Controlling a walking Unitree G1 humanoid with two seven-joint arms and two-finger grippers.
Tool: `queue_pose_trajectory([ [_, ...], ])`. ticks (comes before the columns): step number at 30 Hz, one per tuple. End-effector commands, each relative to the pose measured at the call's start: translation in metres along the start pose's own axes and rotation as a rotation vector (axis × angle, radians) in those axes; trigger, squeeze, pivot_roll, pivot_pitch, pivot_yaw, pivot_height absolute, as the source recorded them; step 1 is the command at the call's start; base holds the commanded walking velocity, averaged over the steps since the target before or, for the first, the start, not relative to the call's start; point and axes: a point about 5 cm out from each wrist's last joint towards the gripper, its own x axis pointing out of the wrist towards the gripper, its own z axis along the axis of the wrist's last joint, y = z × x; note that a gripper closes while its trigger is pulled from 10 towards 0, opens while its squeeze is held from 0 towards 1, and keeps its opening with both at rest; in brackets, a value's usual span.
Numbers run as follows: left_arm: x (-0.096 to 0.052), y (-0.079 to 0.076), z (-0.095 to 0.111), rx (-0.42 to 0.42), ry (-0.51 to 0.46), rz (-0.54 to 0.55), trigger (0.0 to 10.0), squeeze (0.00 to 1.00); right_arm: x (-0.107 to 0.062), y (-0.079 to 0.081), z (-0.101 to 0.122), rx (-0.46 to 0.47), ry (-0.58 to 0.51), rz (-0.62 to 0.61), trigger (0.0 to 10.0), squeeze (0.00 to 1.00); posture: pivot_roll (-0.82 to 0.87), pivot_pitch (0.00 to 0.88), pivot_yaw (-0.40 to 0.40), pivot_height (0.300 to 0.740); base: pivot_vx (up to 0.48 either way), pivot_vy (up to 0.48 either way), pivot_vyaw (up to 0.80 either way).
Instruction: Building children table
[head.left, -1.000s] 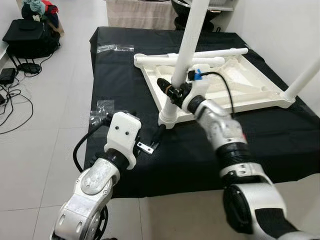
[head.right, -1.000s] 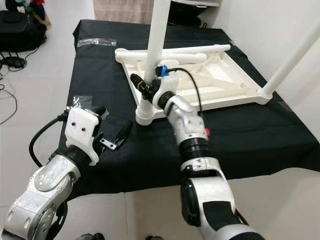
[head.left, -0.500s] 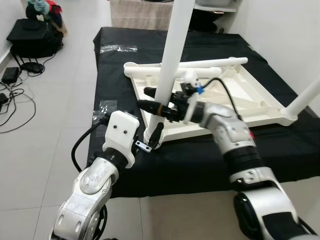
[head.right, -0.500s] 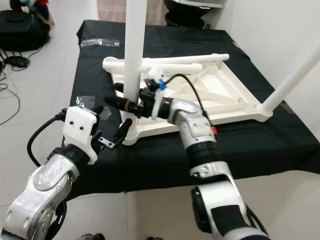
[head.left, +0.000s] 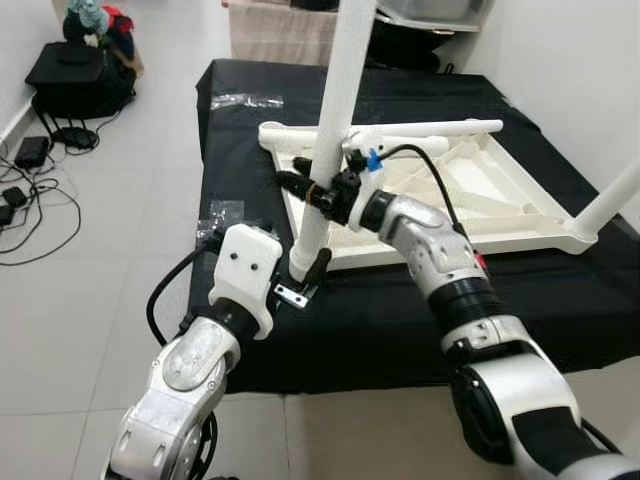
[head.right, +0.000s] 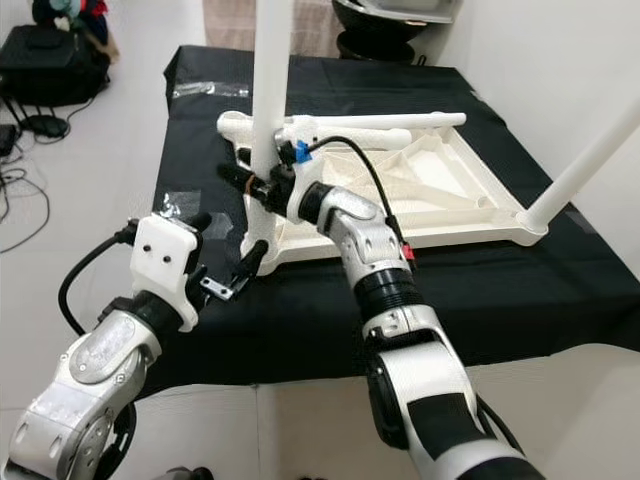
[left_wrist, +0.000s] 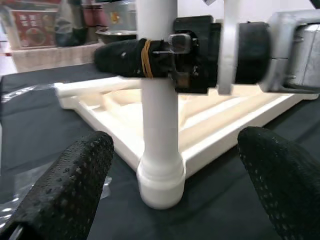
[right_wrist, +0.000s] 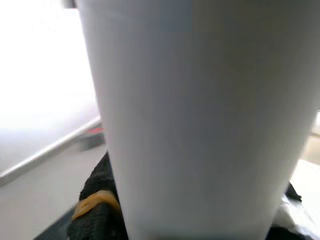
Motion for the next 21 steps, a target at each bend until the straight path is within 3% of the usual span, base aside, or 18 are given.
queue_pose_trajectory([
  [1,0.002,-0.004,-0.001,-0.003,-0.006,-0.016,10.0,0.0,-0.021,-0.039,-0.031,-0.008,0.154,-0.509,0.0,0.0,0.07,0.13,-0.126,0.74,0.0,0.0,0.0],
  [2,0.003,-0.005,0.0,-0.004,-0.009,-0.02,10.0,0.0,-0.027,-0.042,-0.039,0.008,0.181,-0.639,0.0,0.0,0.07,0.127,-0.129,0.74,0.0,0.0,0.0],
  [5,0.004,-0.006,0.0,-0.004,-0.012,-0.022,10.0,0.0,-0.03,-0.037,-0.043,0.033,0.175,-0.724,0.0,0.0,0.07,0.126,-0.126,0.74,0.0,0.0,0.0],
  [12,0.004,-0.006,0.0,-0.004,-0.013,-0.022,10.0,0.0,-0.028,-0.028,-0.044,0.069,0.165,-0.733,0.0,0.0,0.07,0.126,-0.128,0.74,0.0,0.0,0.0],
  [13,0.004,-0.005,0.0,-0.003,-0.012,-0.022,10.0,0.0,-0.007,0.003,-0.037,0.145,0.1,-0.525,10.0,0.0,0.07,0.132,-0.131,0.74,0.0,0.0,0.0],
  [16,0.004,-0.005,0.0,-0.003,-0.012,-0.022,10.0,0.0,0.0,0.014,-0.03,0.163,0.053,-0.424,10.0,0.0,0.07,0.132,-0.131,0.74,0.0,0.0,0.0],
  [17,0.004,-0.005,0.0,-0.004,-0.011,-0.022,10.0,0.0,0.006,0.022,-0.023,0.181,0.018,-0.362,10.0,1.0,0.07,0.133,-0.132,0.74,0.0,0.0,0.0],
  [21,0.003,-0.004,0.0,-0.004,-0.01,-0.016,10.0,0.0,0.01,0.027,-0.015,0.229,-0.015,-0.315,10.0,1.0,0.07,0.136,-0.13,0.74,0.0,0.0,0.0],
])
